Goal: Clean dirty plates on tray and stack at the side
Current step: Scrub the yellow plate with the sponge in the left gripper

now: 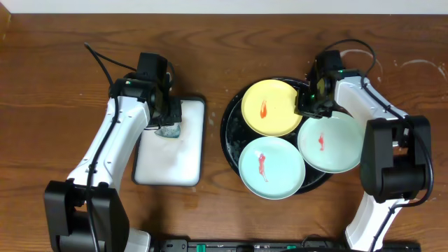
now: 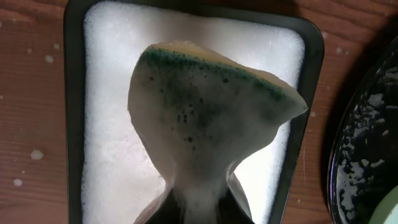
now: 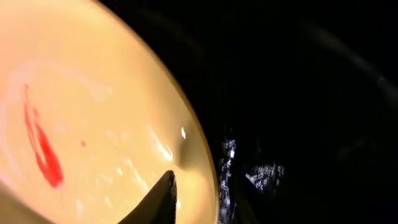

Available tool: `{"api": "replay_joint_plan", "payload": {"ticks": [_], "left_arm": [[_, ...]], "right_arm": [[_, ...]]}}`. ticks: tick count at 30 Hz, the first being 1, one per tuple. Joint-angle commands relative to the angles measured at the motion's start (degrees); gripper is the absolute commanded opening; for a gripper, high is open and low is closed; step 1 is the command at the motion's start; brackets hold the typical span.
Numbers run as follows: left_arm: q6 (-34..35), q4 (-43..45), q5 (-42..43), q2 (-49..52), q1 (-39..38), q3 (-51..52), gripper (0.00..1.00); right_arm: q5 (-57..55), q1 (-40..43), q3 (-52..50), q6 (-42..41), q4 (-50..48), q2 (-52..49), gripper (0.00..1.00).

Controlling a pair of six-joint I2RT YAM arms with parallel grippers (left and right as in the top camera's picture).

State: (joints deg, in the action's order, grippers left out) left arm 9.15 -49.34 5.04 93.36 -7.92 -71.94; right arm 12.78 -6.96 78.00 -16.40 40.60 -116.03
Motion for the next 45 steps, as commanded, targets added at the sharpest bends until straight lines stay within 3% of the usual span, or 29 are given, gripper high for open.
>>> {"api": "replay_joint_plan", "payload": {"ticks": [1, 5, 8, 13, 20, 26, 32, 37, 45], "left_arm": [[-0.5, 0.6, 1.2, -0.3, 0.2, -0.9, 0.07], [-0.5, 1.7, 4.5, -0.3, 0.1, -1.1, 0.07], [-0.5, 3.4, 8.5, -0.3, 0.0, -1.3, 0.07], [3.2, 8.2, 12.5, -0.2, -3.0, -1.8, 0.07], [10.1, 19.3, 12.5, 1.2, -13.4, -2.9, 0.07], [12.6, 20.5, 12.6, 10.7, -21.1, -12.3, 0.07], [16.3, 22.8, 16.2, 20.5, -23.8, -19.7, 0.07], [22.7, 28.8, 21.2, 27.1, -25.1, -19.8, 0.07], [26.1, 31.5, 22.8, 34.8, -25.4, -19.8, 0.07]], "right_arm": [[-2.5, -0.1, 0.1, 2.9, -1.9, -0.3, 0.23], [-2.4, -0.1, -0.2, 4.7, -2.6, -0.4, 0.14], [-2.4, -0.2, -0.9, 4.7, -2.7, -0.4, 0.01], [-2.4, -0.2, -2.0, 4.7, -3.8, -0.4, 0.01], [-2.4, -0.2, -2.4, 4.7, -3.6, -1.0, 0.01], [-2.4, -0.3, -2.4, 4.7, -2.9, -1.3, 0.01], [-2.4, -0.3, -2.4, 4.7, -2.4, -1.3, 0.01], [-2.2, -0.3, -2.4, 4.7, -2.3, -1.3, 0.01], [-2.1, -0.3, -2.4, 4.7, -2.0, -1.3, 0.01]]}}
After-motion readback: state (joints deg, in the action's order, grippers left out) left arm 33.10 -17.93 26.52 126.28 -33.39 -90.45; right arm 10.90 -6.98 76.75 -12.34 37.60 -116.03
